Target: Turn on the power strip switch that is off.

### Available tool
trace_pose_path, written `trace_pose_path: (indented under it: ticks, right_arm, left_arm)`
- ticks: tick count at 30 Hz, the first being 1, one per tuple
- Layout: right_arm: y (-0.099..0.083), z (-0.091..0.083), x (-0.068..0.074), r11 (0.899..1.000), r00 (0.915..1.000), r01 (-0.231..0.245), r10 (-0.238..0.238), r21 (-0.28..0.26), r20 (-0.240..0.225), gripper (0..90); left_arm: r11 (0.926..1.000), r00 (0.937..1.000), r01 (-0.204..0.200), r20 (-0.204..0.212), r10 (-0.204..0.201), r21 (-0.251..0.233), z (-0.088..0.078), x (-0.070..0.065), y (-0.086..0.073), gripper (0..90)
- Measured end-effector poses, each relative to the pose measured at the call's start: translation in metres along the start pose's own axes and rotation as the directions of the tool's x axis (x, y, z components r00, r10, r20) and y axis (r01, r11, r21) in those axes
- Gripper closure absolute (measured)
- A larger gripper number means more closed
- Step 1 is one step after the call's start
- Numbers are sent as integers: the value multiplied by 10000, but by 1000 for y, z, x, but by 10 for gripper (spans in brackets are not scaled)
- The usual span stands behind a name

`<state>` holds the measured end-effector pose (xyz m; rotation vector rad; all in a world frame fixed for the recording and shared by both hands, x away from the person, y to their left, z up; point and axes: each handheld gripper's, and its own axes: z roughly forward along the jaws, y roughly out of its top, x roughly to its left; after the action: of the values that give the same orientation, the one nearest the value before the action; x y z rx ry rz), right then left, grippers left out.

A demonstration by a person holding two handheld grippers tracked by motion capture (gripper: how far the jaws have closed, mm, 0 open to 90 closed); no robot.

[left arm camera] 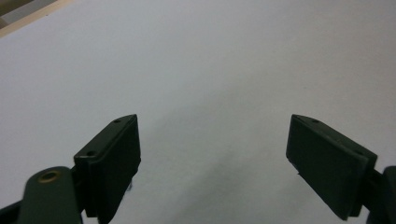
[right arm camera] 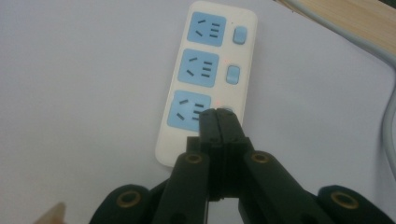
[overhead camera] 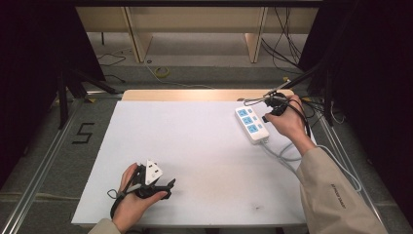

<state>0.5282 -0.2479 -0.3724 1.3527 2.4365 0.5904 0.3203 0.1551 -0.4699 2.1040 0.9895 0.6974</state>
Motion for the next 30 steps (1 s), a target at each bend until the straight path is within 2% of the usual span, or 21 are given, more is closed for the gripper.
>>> trace_pose_path:
  ticks: [30]
  right_arm:
    - [18, 20, -6, 9997, 9997, -173, 171, 153, 149, 900]
  left_arm:
    - [10000, 10000, -37, 14, 37, 37, -1, 0, -1, 177]
